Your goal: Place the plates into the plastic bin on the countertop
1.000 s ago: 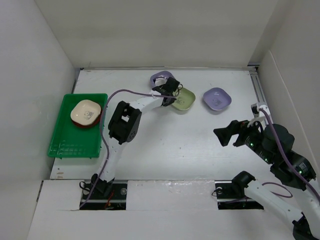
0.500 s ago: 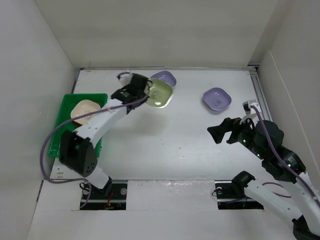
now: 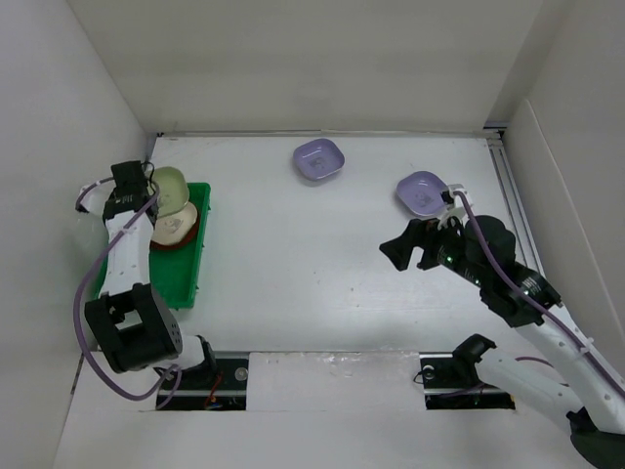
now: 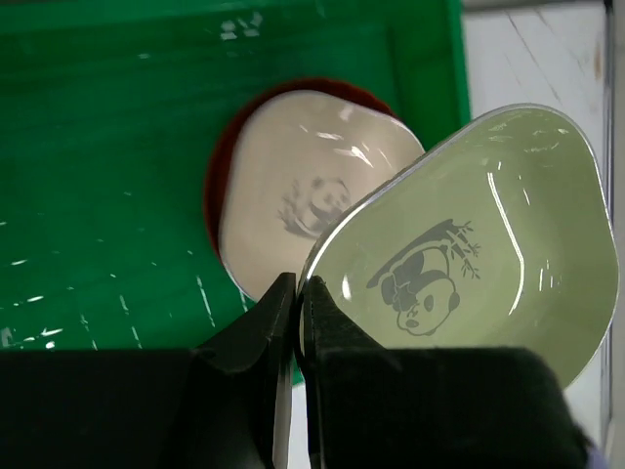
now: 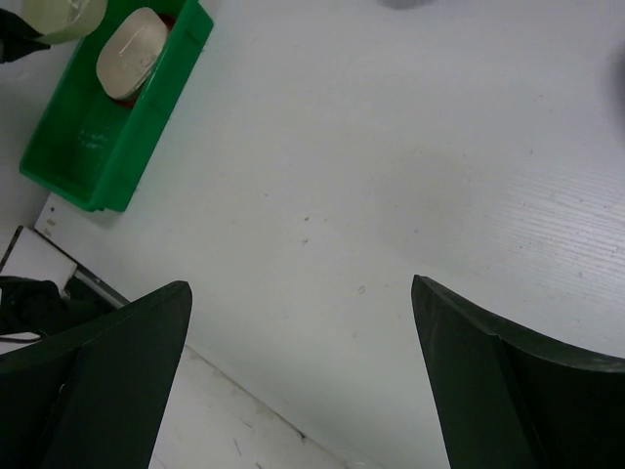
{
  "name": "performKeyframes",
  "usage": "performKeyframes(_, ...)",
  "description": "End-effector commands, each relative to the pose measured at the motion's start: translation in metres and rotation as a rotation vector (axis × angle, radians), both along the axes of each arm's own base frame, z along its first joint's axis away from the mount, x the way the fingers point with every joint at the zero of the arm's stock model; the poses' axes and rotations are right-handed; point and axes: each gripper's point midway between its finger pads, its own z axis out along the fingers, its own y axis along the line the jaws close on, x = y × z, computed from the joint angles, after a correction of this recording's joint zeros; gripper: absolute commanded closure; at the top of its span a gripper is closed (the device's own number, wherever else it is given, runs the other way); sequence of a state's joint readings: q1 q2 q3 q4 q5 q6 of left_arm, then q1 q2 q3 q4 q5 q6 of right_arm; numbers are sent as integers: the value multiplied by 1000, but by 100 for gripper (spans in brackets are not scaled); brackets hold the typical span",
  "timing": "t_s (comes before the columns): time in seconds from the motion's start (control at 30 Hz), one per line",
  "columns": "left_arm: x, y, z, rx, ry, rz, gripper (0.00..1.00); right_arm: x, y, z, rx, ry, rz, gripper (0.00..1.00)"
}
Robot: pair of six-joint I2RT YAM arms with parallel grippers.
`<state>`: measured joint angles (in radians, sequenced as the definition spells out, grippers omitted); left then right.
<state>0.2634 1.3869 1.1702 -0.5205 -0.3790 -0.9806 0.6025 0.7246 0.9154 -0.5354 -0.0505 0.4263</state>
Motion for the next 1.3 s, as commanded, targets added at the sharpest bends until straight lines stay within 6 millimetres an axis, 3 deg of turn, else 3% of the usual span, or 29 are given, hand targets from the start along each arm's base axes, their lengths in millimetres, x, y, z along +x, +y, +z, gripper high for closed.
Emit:
performKeyframes(0.0,-17,17,6,-31,-68,155,100,2,4,30,67,-85,14,0)
performKeyframes(0.03,-18,25,8,-23,-89,196,100,0,3,32,72,-93,14,0)
performKeyframes(0.13,-23,34,-8,-40,-45,287,100,-1,2,27,54,-81,17,0)
performKeyframes(0.37,-32,25,-47,-140,-15,397,100,-4,-3,28,44,-89,8,0)
performKeyframes(0.53,-25,18,-65,-192,-3,386,100,-6,-5,23,26,-80,11,0)
performKeyframes(0.6,-18,16,-65,-208,-11,365,80,-7,-5,25,26,-80,11,0)
performKeyframes(0.67,-16,15,-64,-214,-16,351,71,-7,-6,23,14,-78,14,0)
performKeyframes(0.7,-16,15,-64,-214,-16,351,56,-7,-6,27,19,-85,14,0)
performKeyframes(0.8,-10,12,-40,-203,-84,293,17,-6,-6,30,25,-94,14,0)
performKeyframes(0.83,-5,12,-15,-191,-153,269,1,-6,-5,32,30,-102,14,0)
performKeyframes(0.93,1,3,24,-152,-234,150,0,10,-13,20,25,-70,-89,0)
performKeyframes(0.97,3,-9,50,-139,-300,83,0,18,-15,15,42,-30,-155,0)
performKeyframes(1.0,3,-14,62,-110,-323,39,0,26,-19,7,37,-14,-206,0)
performKeyframes(1.07,-2,-25,86,-47,-354,-85,0,54,-39,-13,33,50,-386,0)
performKeyframes(1.17,-3,-52,95,-50,-373,-271,0,91,-67,-36,63,106,-529,0)
performKeyframes(1.23,-7,-73,107,-17,-412,-441,0,113,-82,-61,49,169,-597,0)
performKeyframes(1.27,-9,-81,107,-7,-422,-499,0,127,-99,-60,63,164,-663,0)
